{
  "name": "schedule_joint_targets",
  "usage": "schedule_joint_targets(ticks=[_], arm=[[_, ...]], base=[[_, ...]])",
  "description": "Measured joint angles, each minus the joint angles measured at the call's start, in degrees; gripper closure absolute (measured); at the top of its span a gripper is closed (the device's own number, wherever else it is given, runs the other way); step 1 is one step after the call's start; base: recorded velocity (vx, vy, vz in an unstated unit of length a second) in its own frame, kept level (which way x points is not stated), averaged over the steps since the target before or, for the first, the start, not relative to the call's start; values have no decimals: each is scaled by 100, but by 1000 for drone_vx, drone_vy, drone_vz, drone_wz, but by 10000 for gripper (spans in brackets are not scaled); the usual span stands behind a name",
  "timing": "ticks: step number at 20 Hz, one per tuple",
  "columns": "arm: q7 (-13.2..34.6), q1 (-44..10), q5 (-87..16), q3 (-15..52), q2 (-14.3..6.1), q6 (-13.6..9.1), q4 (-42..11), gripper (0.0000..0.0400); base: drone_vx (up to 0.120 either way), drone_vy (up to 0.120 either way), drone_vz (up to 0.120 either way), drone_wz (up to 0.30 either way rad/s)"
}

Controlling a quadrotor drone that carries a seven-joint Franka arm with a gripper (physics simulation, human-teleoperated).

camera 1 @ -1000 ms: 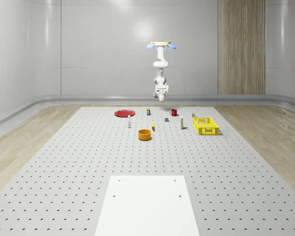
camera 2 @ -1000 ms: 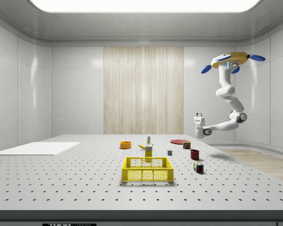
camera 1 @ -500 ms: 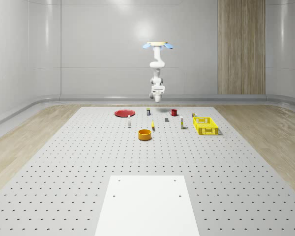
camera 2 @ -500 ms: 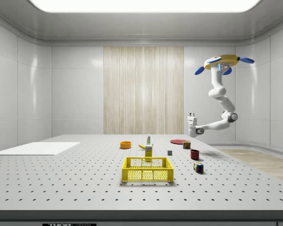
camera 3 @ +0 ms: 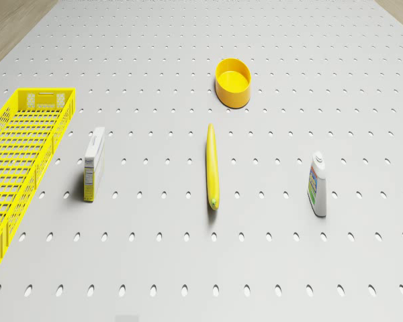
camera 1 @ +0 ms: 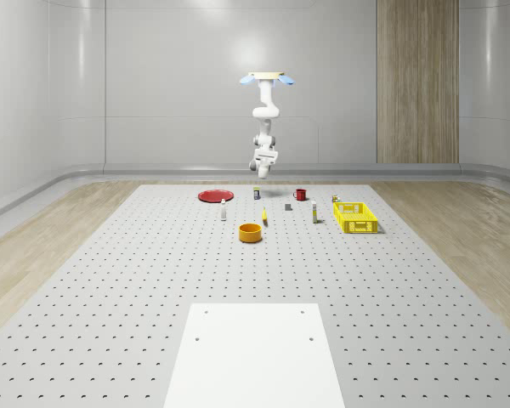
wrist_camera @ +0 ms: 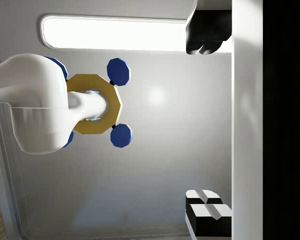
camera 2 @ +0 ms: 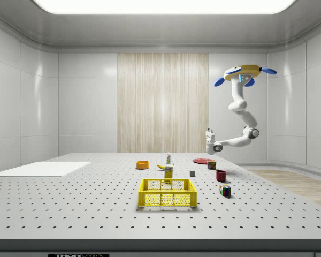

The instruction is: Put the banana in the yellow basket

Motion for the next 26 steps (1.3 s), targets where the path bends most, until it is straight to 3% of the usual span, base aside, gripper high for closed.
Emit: schedule_joint_targets(ticks=[5,9,12,15,17,20,26], arm=[[131,-209,-940,663,-49,44,-164,0],[368,-546,-2406,1664,-160,118,-623,0],[717,-956,-4046,2702,-332,194,-1387,0],[1296,-1552,-5989,3796,-573,194,-2485,0],[1791,-2077,-7251,4440,-740,77,-3209,0],[2555,-2999,-8773,5205,-974,-275,-4007,0],[3633,-4552,-10250,6084,-1388,-992,-4625,0]], base=[[120,-120,0,0],[120,-30,0,0],[120,0,0,0],[120,0,0,0],[120,0,-120,0],[120,0,-120,0],[120,0,-120,0]])
